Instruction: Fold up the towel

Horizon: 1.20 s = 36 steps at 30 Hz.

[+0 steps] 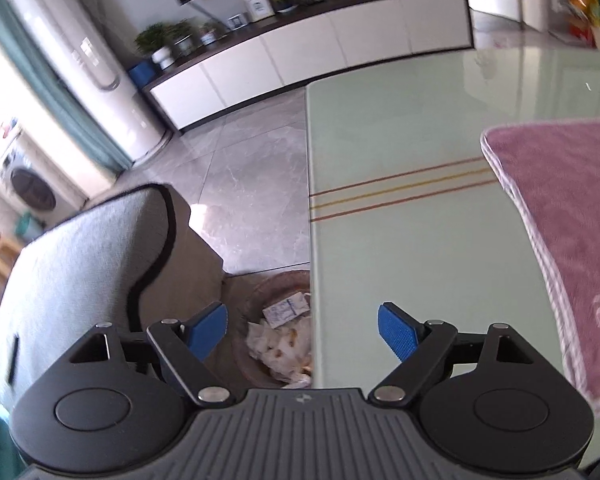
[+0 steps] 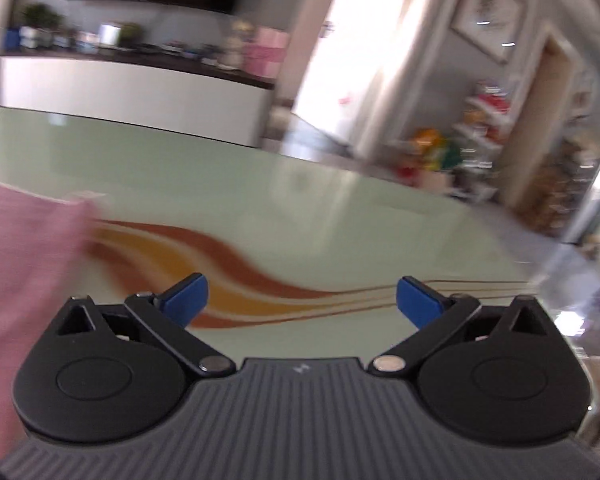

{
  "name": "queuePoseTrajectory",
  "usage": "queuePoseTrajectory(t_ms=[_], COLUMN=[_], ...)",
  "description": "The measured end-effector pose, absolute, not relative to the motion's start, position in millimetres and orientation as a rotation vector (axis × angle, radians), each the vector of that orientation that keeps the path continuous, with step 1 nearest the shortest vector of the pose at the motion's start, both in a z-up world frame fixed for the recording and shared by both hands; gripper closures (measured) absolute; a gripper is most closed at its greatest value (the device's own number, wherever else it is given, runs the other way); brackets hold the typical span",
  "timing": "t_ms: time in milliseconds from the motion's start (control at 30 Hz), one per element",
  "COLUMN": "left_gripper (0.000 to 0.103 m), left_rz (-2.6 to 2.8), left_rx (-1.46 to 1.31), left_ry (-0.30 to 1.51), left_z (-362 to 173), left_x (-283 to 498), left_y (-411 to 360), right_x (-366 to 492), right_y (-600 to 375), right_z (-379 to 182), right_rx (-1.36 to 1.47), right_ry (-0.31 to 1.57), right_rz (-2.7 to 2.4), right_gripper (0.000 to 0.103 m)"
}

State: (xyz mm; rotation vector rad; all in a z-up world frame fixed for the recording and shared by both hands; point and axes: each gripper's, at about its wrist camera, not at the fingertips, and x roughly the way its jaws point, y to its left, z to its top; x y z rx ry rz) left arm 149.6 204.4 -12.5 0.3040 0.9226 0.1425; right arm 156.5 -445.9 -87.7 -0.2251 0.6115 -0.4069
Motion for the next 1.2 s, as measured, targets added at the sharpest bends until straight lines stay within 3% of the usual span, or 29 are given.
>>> queuePoseTrajectory(t_ms=[300, 433, 500, 633, 733, 1200], left_gripper=[0.016, 0.016, 0.016, 0.015, 0.015, 0.014], left_rz=[0.015, -0.018, -0.013, 0.025, 0.068, 0.131], left_rx=[0.125, 0.085, 0.053, -0.006, 0.000, 0.072], left_ry=[0.973, 1.015, 1.043, 1.110, 1.138, 1.287], left_z=[-38, -40, -42, -50, -58, -88], left_x=[106, 79, 74, 79, 87, 108], left_y=[153, 128, 119, 115, 117, 110], right_x=[116, 104, 99, 103, 105, 104], right_y=[-434, -404, -390, -378, -369, -351], right_z=[-70, -69, -67, -67, -66, -73], right_rx=[0.324, 0.320, 0.326, 0.333, 0.325, 0.332], right_ry=[0.840, 0.967, 1.027, 1.097, 1.118, 1.161], right_rz=[0.119, 0.222, 0.233, 0.243, 0.249, 0.313], right_gripper=[0.005, 0.006, 0.011, 0.034, 0.040, 0.041])
